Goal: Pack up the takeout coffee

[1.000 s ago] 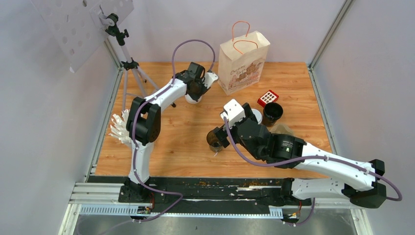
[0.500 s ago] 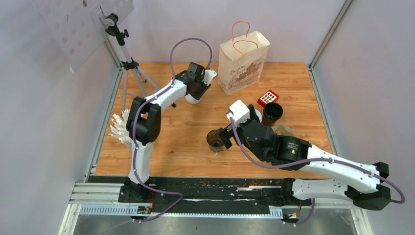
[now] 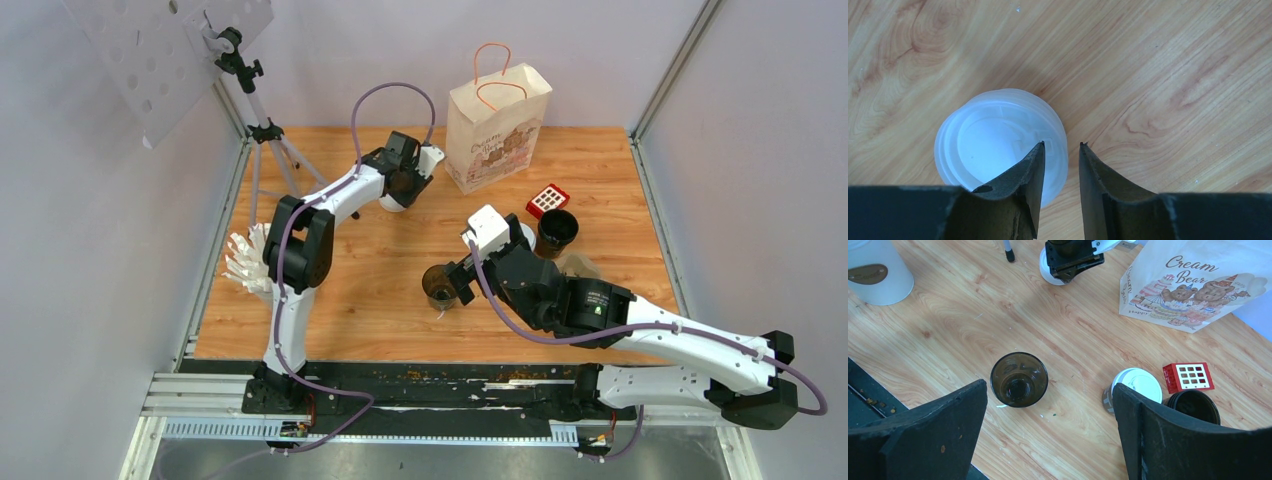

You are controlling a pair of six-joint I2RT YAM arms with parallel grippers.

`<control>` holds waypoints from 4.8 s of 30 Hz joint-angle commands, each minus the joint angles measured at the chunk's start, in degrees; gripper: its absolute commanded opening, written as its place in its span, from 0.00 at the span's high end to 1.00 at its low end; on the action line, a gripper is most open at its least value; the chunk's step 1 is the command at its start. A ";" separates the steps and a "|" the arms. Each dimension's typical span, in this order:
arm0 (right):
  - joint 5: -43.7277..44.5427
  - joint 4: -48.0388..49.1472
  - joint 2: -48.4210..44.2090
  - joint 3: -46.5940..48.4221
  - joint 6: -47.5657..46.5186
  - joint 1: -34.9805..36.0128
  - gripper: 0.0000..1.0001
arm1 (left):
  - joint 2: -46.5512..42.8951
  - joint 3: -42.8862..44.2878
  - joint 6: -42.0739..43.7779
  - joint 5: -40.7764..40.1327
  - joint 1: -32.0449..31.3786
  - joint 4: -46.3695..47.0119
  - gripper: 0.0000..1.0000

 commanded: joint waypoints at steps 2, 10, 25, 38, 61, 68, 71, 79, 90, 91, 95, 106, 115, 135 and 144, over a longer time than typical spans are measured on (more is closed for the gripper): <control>0.80 2.52 -0.49 0.13 -0.04 -0.34 0.05 | 0.61 1.05 -0.74 1.14 0.15 2.00 0.64; 0.88 2.64 -0.11 0.09 -0.17 -0.42 0.05 | 0.53 1.05 -0.22 1.45 0.18 2.01 0.85; 0.97 3.03 -0.57 -0.68 -0.31 -0.40 0.05 | -0.89 1.03 -0.90 1.83 0.17 0.76 1.00; -0.19 3.84 -0.79 -2.03 1.09 -0.41 0.05 | -3.48 5.27 -4.16 -2.26 0.17 -6.75 1.00; -8.62 27.23 -8.61 -15.98 -7.03 -0.45 0.04 | -21.70 5.02 -17.96 16.72 0.28 -11.79 1.00; -14.62 45.68 -13.11 -24.81 -19.99 -0.38 0.01 | -30.52 1.44 -28.76 31.11 0.28 -9.25 1.00; -14.72 55.03 -14.70 -29.25 -26.81 -0.55 0.00 | -34.23 -0.97 -34.83 40.05 0.31 -7.00 1.00; -18.44 63.94 -15.10 -31.05 -36.59 -2.66 0.00 | -43.90 -19.24 -62.50 59.05 0.26 22.59 1.00; -30.61 60.37 -13.05 -30.44 -38.07 -10.61 0.00 | -46.94 -26.95 -77.24 60.95 -2.20 40.00 1.00; -31.41 59.75 -12.57 -29.89 -38.07 -10.60 0.00 | -46.81 -26.71 -77.55 60.82 -2.73 40.17 1.00; -30.73 60.78 -10.84 -29.35 -37.67 -10.62 0.00 | -46.48 -26.03 -78.05 59.78 -4.18 40.18 1.00; -22.64 69.19 -7.95 -29.90 -41.67 -10.62 0.00 | -47.78 -26.42 -81.29 57.49 -5.18 42.74 1.00; -22.79 70.81 -7.20 -29.53 -43.25 -10.63 0.01 | -48.11 -26.23 -81.17 57.03 -5.19 42.14 1.00; -24.66 66.68 -8.51 -29.38 -45.04 -10.69 0.19 | -47.92 -25.55 -77.14 57.53 -5.19 36.95 1.00; -24.14 50.33 -8.44 -26.15 -39.62 -10.62 0.19 | -46.85 -17.56 -59.47 48.60 -2.67 14.59 0.54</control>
